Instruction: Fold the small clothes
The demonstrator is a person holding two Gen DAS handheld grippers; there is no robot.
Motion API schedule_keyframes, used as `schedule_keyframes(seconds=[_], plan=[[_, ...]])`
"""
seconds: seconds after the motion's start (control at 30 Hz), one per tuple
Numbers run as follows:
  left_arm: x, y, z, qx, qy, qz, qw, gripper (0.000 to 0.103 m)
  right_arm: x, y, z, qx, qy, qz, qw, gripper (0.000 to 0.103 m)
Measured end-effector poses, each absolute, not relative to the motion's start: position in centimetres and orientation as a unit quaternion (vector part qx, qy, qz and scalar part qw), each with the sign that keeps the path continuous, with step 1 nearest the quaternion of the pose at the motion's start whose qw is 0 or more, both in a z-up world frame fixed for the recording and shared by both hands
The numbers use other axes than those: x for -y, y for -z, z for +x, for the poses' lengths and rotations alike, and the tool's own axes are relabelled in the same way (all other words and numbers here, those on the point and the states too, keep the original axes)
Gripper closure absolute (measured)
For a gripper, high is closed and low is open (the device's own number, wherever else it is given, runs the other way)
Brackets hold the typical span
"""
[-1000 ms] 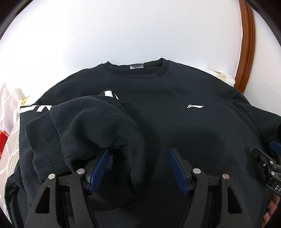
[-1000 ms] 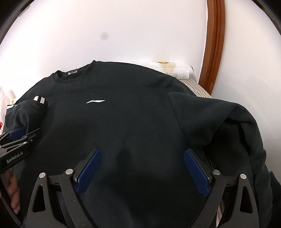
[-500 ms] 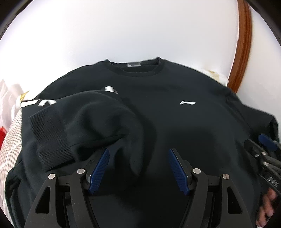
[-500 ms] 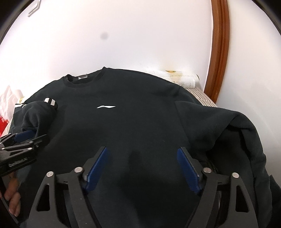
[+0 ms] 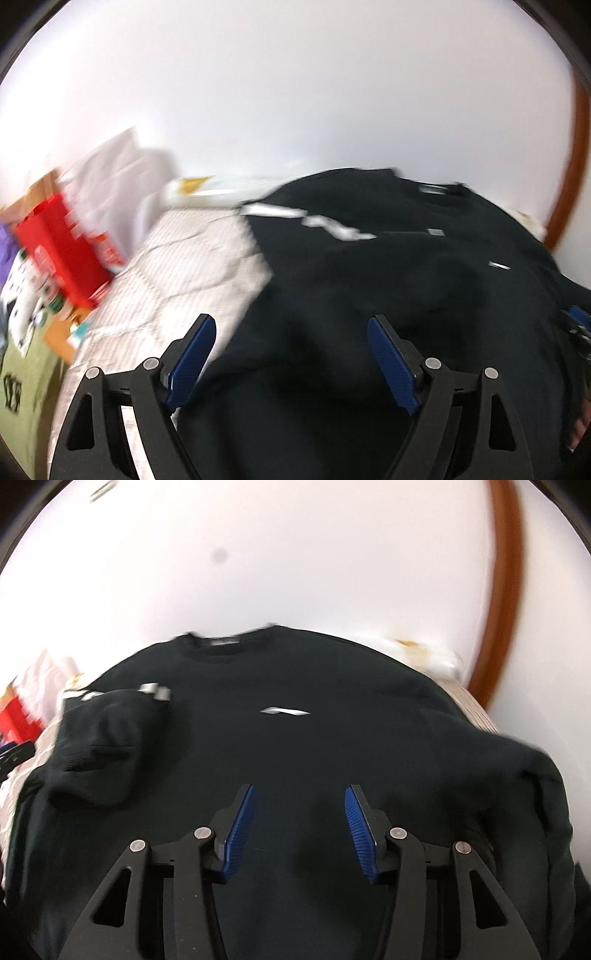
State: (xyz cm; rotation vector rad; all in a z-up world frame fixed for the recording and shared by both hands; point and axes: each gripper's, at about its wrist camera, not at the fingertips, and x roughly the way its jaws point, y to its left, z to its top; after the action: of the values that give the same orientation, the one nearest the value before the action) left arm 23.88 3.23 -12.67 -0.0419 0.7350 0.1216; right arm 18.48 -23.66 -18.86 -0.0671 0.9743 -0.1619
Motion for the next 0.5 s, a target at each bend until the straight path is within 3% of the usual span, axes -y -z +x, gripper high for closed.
schedule_keyframes(seconds=[0.23,0.5], plan=[[-10.0,15.4,24.5,-0.386,-0.089,-0.044,0.917,0.020,13.2,18.4,22.1,-0.465,-0.012,-0.075,0.882,0.047],[-12.2,15.9,25.7,-0.376,-0.097,-0.066,0.919,0.020,4.3,22.5,25.9,-0.488,-0.097,-0.075,0.864,0.039]])
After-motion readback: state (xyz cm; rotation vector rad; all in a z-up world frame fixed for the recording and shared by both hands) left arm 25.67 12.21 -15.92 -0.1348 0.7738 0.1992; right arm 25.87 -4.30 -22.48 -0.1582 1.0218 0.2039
